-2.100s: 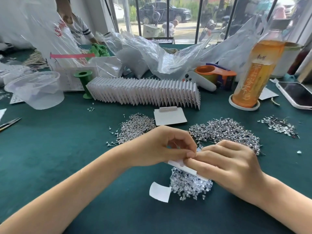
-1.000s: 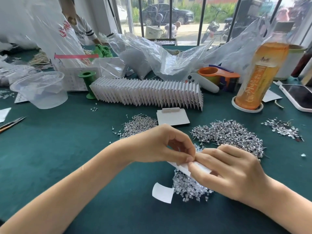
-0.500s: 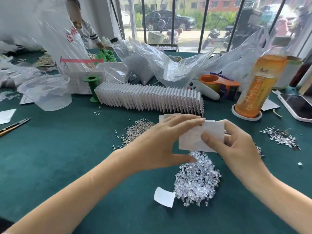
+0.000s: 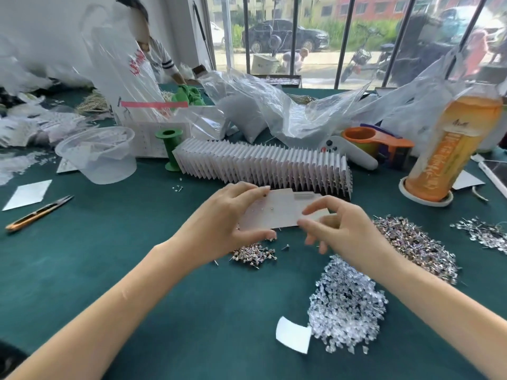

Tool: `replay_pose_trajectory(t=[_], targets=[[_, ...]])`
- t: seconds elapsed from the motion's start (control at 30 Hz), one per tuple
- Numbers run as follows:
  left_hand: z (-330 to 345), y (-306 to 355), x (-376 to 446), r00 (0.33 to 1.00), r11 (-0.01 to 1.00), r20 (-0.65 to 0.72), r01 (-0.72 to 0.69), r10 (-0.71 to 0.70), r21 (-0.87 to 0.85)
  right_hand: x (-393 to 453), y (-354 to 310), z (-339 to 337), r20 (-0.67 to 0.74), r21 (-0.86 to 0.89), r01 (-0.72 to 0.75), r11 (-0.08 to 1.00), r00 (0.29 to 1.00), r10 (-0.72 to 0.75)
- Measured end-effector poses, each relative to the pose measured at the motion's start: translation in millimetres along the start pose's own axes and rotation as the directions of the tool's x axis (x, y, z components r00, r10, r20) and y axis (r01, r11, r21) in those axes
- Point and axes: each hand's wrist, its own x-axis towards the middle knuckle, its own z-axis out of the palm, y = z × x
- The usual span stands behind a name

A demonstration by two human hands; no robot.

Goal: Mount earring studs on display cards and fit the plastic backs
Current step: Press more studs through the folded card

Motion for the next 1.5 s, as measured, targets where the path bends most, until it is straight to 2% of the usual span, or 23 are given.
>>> replay_pose_trajectory(t=[0.07,0.1,0.27,0.53,0.7,1.03,1.37,1.43,1.5], targets=[[-0.6,-12.1,-6.7,0.999,0.999,0.000,0.045,-0.045,0.000,0.7,8.3,1.6,0.046,-0.280,0.109,0.954,0.994,-0.100],[0.5,-15.7,-9.2,0.998,0.998,0.005,0.062,-0.062,-0.013,0.7,10.8,3.5,0.076,-0.363,0.141,0.921,0.990,-0.121],[8.0,-19.3,-15.8,0.998,0.998,0.035,0.058,-0.057,-0.033,2.7,9.7,12.6,0.120,-0.558,0.219,0.800,0.976,-0.184],[10.1,-13.9,-16.8,0.996,0.995,0.034,0.083,-0.081,-0.050,-1.8,4.3,2.5,0.061,-0.508,0.271,0.817,0.958,-0.280],[11.8,-14.4,-16.7,0.996,0.997,0.050,0.072,-0.070,-0.028,-1.7,8.0,1.6,0.163,-0.589,0.268,0.762,0.964,-0.212],[9.2,-15.9,-17.4,0.993,0.996,0.084,0.084,-0.081,-0.034,0.8,9.4,-2.6,0.262,-0.542,0.317,0.778,0.944,-0.202],[9.7,-19.1,-17.1,0.988,0.991,0.108,0.115,-0.107,-0.072,0.6,10.0,-2.6,0.285,-0.514,0.355,0.781,0.929,-0.236],[10.8,-20.8,-17.5,0.990,0.991,0.106,0.107,-0.098,-0.080,0.7,8.2,-5.9,0.255,-0.461,0.332,0.823,0.938,-0.235],[11.5,-20.3,-18.7,0.991,0.991,0.108,0.094,-0.083,-0.100,1.6,4.0,-12.3,0.166,-0.398,0.314,0.862,0.949,-0.269]])
